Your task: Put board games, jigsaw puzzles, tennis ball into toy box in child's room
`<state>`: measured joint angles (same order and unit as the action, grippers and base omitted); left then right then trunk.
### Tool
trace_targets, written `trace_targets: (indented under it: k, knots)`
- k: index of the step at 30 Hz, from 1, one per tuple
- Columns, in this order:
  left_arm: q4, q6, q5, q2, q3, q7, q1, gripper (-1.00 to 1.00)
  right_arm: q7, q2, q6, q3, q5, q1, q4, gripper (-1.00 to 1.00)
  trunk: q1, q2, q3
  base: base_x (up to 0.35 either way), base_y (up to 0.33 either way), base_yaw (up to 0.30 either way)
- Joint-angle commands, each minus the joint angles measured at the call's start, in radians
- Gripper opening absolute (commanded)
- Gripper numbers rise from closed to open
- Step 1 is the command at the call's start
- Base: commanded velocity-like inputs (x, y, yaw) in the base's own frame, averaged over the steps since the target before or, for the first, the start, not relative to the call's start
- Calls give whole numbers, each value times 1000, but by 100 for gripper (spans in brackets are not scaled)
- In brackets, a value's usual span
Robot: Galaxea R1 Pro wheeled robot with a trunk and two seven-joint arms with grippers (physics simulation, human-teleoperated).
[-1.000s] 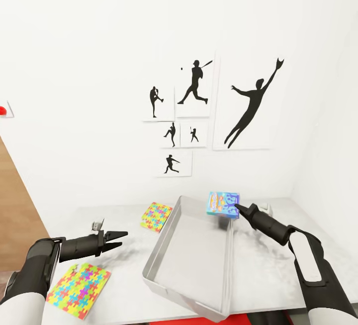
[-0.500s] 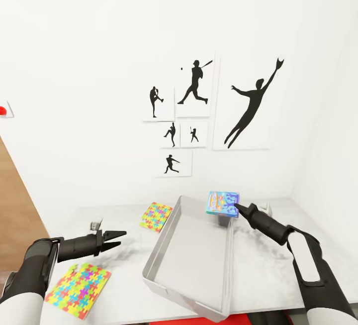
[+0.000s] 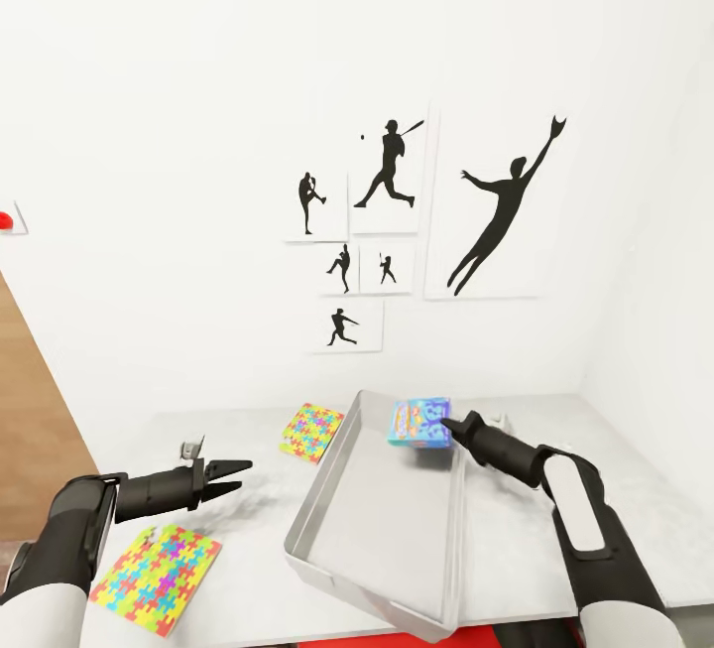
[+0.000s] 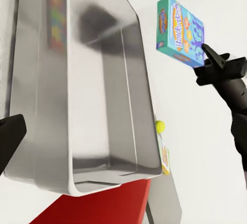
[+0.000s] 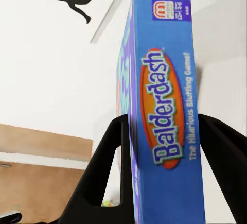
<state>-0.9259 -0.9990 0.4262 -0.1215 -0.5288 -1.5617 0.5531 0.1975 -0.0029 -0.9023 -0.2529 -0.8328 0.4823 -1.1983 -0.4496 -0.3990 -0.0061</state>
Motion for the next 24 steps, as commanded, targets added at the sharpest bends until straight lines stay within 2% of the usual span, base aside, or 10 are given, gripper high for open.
trace_targets:
  k: [1,3,7,10,12,14,16,21,22,24]
  knots:
    - [-1,-10,11,0,-3,-9,1,100,-40,12,-16,-2,7,27,14,-100,0,-1,-1,0,0,0]
    - [-1,-10,11,-1,-4,-9,1,100,-127,38,-38,-2,5,81,51,-100,0,-1,-1,0,0,0]
    - [-1,-10,11,-6,-6,-9,1,100,-232,73,-44,-2,7,176,152,-100,0,-1,-1,0,0,0]
    - [-1,-12,10,-11,-6,-9,1,100,-293,82,-29,-2,7,246,258,-100,0,-1,-1,0,0,0]
    - [-1,-13,10,-13,-6,-9,1,100,-326,83,10,-2,7,298,348,-100,0,-1,-1,0,0,0]
    - [-1,-14,10,-20,-6,-9,1,100,-344,84,45,-2,7,341,420,-100,0,-1,-1,0,0,0]
    - [-1,-17,9,-37,-7,-9,1,100,-354,84,63,-3,7,377,476,-100,0,-1,-1,0,0,0]
    - [0,-20,5,-79,-8,-9,1,100,-359,84,80,-6,8,405,518,-100,0,-1,-1,0,0,0]
    - [1,-21,-7,-90,-8,-9,1,100,-360,84,86,-6,8,406,519,-100,0,-1,-1,0,0,0]
    - [5,-21,-54,-112,-6,-9,1,100,-359,84,96,-6,8,408,521,-100,0,-1,-1,0,0,0]
